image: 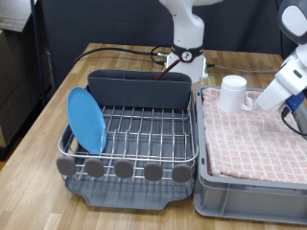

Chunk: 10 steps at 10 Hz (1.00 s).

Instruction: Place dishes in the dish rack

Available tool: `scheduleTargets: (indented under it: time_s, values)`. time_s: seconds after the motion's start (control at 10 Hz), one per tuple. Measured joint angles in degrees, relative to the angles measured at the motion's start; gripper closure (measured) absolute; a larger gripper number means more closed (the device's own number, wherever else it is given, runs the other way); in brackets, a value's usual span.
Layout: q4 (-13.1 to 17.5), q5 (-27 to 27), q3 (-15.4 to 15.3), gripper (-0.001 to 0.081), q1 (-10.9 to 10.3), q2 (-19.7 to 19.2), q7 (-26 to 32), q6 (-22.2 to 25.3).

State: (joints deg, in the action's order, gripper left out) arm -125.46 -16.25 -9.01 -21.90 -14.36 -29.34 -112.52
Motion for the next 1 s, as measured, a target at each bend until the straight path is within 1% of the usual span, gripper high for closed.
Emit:
scheduleTargets:
  time_s: [0.3,1.0]
  values:
    - [-1.55,-1.07,0.29,0.0003,0.01,0.00,0.00,-1.00]
    - [-3.24,-2.85,1.56,0.0003,0.04,0.08,-0.32,-1.52]
